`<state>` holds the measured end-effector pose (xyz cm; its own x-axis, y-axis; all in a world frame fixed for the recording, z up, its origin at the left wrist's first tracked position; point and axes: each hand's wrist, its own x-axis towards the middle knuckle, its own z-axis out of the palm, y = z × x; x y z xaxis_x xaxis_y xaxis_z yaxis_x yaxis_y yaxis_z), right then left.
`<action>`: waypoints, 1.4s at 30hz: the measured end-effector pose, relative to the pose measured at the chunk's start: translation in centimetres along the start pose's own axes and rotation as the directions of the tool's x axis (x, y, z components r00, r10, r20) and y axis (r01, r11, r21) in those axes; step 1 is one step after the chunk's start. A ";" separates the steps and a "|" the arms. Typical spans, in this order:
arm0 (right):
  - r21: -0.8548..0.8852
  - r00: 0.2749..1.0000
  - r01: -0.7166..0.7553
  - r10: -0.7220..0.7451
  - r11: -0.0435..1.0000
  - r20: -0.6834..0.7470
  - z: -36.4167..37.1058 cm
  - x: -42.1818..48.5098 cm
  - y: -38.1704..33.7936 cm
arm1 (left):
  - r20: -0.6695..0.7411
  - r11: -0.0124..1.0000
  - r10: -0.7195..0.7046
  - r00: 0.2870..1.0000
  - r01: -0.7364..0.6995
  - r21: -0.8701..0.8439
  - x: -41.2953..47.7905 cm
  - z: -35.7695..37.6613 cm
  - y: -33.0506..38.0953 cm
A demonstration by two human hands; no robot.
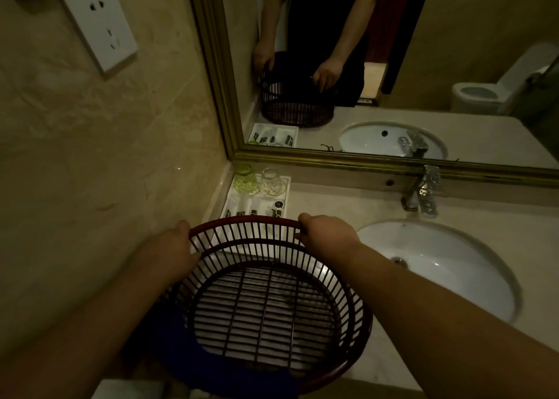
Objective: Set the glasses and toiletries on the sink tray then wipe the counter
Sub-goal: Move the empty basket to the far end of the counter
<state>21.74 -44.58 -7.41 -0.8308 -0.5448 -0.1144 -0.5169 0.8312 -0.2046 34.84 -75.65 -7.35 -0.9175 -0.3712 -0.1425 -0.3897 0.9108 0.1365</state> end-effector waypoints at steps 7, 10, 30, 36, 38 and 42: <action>0.045 0.997 -0.079 0.080 0.996 -0.022 -0.2 -1.5 -0.2 | 0.095 0.991 -0.033 0.995 0.020 0.133 -2.0 0.8 -0.6; 0.137 0.972 -0.230 0.235 0.964 -0.020 0.3 -5.0 0.9 | 0.065 0.994 -0.028 0.998 0.021 0.104 -2.2 1.1 -0.7; 0.474 0.811 -0.510 0.584 0.718 -0.013 1.8 -12.1 1.9 | -0.075 0.989 -0.059 0.995 0.048 -0.142 -1.9 2.5 -0.9; 0.453 0.818 -0.511 0.575 0.731 -0.005 1.5 -12.1 1.9 | -0.022 0.995 -0.067 0.998 0.065 -0.078 -1.9 1.8 -0.8; 0.440 0.827 -0.509 0.562 0.739 0.014 1.1 -12.1 2.1 | 0.020 0.997 -0.067 0.998 0.067 -0.036 -2.0 1.2 -0.6; 0.418 0.828 -0.515 0.560 0.748 0.018 -0.8 -12.8 4.2 | 0.067 1.000 -0.012 0.998 0.011 0.023 -1.9 -0.5 1.8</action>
<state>30.05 -34.04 -6.01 -0.9740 0.0121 -0.2264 0.1271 0.8560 -0.5010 35.83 -73.36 -6.29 -0.9053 -0.3697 -0.2093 -0.3977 0.9106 0.1119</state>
